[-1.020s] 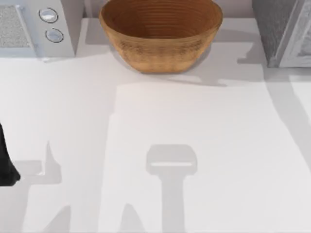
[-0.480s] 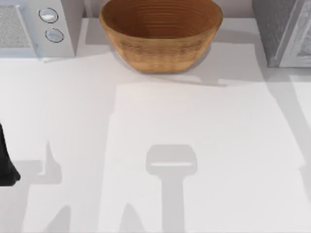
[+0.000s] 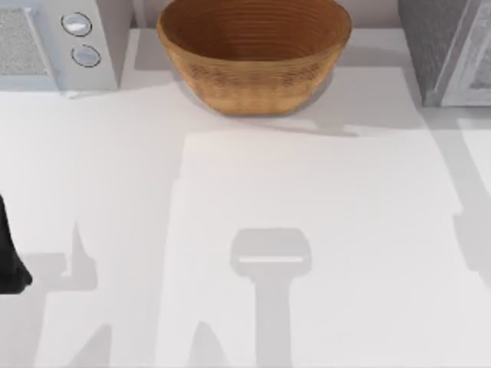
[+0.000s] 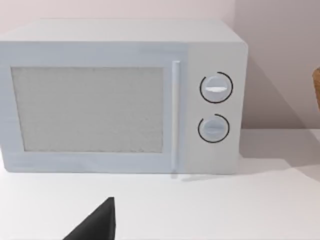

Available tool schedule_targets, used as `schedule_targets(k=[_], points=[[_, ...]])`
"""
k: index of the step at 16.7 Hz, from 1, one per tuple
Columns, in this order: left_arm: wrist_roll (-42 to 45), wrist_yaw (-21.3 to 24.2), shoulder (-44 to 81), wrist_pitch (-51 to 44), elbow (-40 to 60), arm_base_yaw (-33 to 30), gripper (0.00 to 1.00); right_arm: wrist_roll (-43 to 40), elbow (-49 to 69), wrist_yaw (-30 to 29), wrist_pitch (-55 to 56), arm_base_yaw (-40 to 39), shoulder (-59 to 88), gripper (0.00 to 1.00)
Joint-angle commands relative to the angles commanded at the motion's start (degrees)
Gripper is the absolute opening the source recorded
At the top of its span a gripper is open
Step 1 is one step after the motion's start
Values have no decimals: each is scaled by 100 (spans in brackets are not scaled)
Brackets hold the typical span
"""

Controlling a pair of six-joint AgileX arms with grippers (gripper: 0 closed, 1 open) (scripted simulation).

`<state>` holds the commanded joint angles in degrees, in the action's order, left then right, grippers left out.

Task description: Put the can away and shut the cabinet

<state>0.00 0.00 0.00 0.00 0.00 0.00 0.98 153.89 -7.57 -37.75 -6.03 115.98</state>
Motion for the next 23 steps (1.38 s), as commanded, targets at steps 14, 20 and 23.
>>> schedule_targets(k=[14,20,23], points=[[0,0,0,0,0,0,100,1,462,44,-117,52,370,53],[0,0,0,0,0,0,100,1,462,44,-117,52,370,98],[0,0,0,0,0,0,100,1,462,44,-117,52,370,100]])
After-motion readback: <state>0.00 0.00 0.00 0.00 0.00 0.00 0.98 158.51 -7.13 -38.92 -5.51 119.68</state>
